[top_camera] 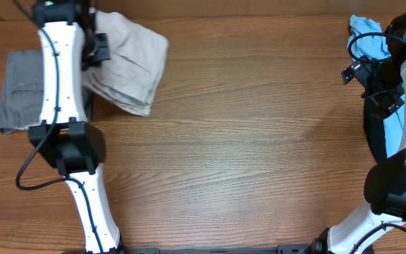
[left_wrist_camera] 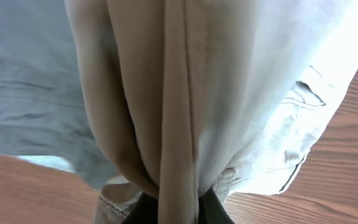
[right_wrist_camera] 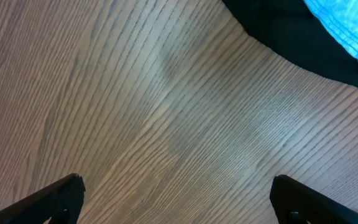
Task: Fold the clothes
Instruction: 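Carry the beige pants left and lay them on the grey garment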
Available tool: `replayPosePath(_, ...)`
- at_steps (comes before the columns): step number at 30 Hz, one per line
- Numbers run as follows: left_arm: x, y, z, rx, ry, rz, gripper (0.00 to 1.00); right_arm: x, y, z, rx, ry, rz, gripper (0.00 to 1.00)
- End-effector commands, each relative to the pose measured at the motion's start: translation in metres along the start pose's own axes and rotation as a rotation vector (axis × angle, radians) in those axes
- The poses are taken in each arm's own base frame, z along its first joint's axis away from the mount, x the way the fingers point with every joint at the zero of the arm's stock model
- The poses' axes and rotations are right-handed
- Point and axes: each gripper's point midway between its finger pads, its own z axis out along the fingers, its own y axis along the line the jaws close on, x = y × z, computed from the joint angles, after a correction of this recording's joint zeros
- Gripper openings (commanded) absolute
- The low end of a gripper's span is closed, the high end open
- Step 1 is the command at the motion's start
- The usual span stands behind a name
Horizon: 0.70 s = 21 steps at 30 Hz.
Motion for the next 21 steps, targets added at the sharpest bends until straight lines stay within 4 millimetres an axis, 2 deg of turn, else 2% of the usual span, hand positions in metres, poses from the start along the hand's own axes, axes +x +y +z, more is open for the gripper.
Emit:
replayPosePath(1, -0.012, 0.027, -0.039, -0.021, -0.110, 0.010, 0.04, -0.003, 0.001, -0.009, -0.014, -0.027, -0.001, 1.00)
replayPosePath(8, -0.019, 0.050, -0.057, -0.042, -0.173, 0.038, 0.04, -0.003, 0.001, -0.009, -0.014, -0.028, -0.001, 1.00)
replayPosePath(11, -0.023, 0.071, -0.065, -0.100, -0.203, 0.015, 0.04, -0.003, 0.001, -0.009, -0.014, -0.028, -0.001, 1.00)
replayPosePath(21, -0.018, 0.124, -0.062, -0.100, -0.194, -0.069, 0.04, -0.003, 0.001, -0.009, -0.014, -0.028, -0.001, 1.00)
